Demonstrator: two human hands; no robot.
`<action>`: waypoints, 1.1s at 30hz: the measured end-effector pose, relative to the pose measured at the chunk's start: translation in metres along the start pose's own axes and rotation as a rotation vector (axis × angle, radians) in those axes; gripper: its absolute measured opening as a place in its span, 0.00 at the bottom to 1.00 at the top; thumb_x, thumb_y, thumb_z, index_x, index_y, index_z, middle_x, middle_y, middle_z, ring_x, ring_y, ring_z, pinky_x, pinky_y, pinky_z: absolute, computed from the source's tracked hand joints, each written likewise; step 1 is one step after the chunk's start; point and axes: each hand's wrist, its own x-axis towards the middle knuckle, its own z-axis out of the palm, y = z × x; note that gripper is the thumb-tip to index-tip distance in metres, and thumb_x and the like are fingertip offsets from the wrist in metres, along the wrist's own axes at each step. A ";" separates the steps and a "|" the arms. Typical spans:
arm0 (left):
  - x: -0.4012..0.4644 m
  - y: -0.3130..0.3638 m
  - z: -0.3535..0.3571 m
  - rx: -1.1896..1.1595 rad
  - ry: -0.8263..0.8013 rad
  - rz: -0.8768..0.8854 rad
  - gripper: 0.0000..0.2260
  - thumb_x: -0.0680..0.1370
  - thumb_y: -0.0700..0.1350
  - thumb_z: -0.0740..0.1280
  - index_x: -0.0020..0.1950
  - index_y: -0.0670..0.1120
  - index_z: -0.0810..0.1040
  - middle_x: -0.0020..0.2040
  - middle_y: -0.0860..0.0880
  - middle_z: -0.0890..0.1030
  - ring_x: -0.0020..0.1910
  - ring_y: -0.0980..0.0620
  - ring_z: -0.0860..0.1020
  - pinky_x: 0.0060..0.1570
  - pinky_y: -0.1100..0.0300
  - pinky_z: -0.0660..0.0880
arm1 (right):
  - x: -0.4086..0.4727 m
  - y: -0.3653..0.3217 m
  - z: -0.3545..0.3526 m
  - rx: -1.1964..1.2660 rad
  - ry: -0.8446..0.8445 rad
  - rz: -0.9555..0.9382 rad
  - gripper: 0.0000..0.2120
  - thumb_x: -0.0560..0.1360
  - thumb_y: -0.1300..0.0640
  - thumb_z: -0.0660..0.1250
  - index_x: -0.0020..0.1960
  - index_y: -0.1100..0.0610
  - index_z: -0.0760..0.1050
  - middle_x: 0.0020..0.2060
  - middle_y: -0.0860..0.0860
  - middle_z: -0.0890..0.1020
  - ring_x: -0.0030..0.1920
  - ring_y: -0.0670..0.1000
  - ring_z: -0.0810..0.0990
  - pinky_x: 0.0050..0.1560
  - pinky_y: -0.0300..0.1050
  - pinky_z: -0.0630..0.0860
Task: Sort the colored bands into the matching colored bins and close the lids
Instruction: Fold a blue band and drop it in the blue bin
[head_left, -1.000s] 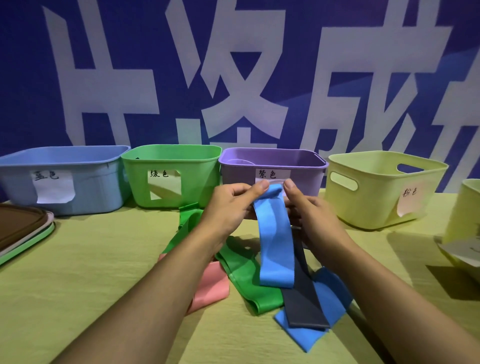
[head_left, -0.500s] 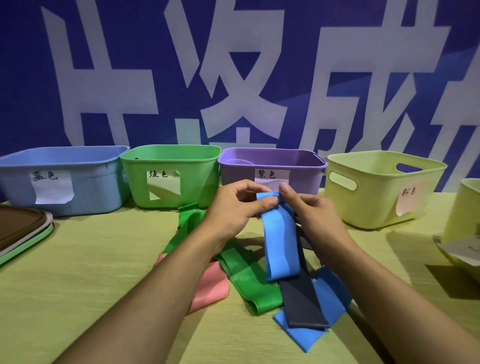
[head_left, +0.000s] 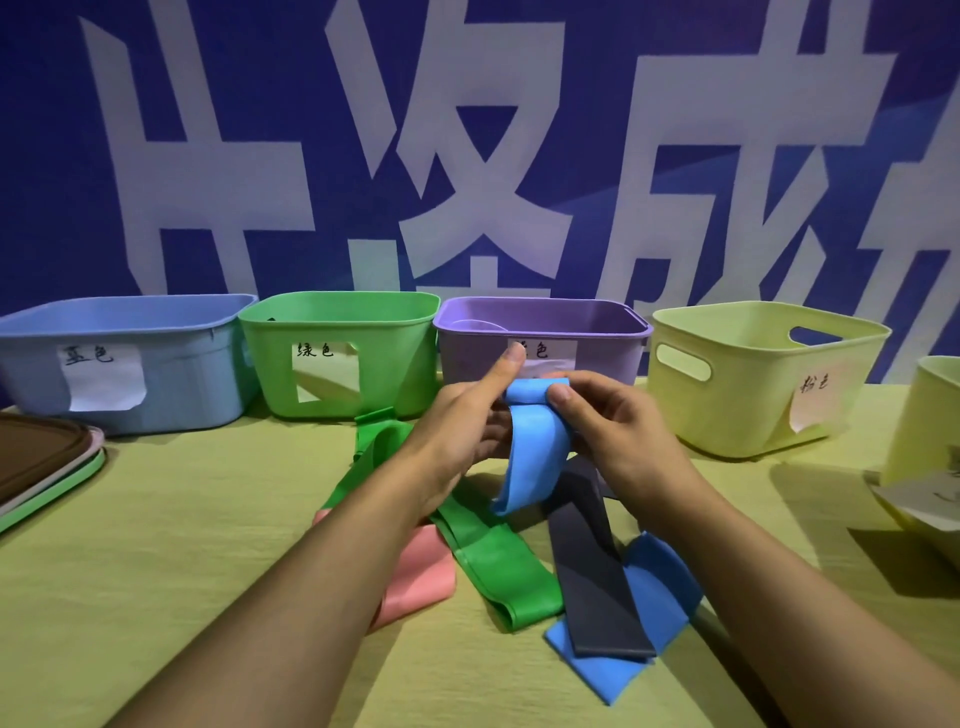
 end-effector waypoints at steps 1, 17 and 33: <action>0.002 -0.003 -0.001 0.037 0.013 -0.014 0.32 0.72 0.72 0.68 0.54 0.45 0.87 0.46 0.44 0.86 0.43 0.51 0.83 0.53 0.55 0.80 | 0.000 0.001 0.000 -0.006 -0.013 -0.016 0.10 0.82 0.58 0.66 0.60 0.58 0.82 0.53 0.54 0.87 0.54 0.54 0.85 0.56 0.49 0.83; -0.001 -0.003 0.002 0.064 0.051 -0.004 0.25 0.77 0.66 0.66 0.54 0.46 0.87 0.47 0.41 0.87 0.45 0.45 0.86 0.48 0.51 0.82 | 0.003 0.005 0.000 -0.036 -0.057 -0.130 0.12 0.81 0.65 0.67 0.62 0.54 0.81 0.56 0.50 0.86 0.57 0.48 0.84 0.58 0.43 0.81; -0.002 -0.004 0.005 0.133 0.041 0.152 0.19 0.81 0.50 0.69 0.52 0.33 0.84 0.42 0.41 0.85 0.40 0.48 0.83 0.41 0.58 0.80 | -0.007 -0.013 0.005 -0.152 0.128 0.203 0.30 0.73 0.31 0.65 0.43 0.60 0.84 0.27 0.51 0.78 0.29 0.49 0.77 0.33 0.43 0.75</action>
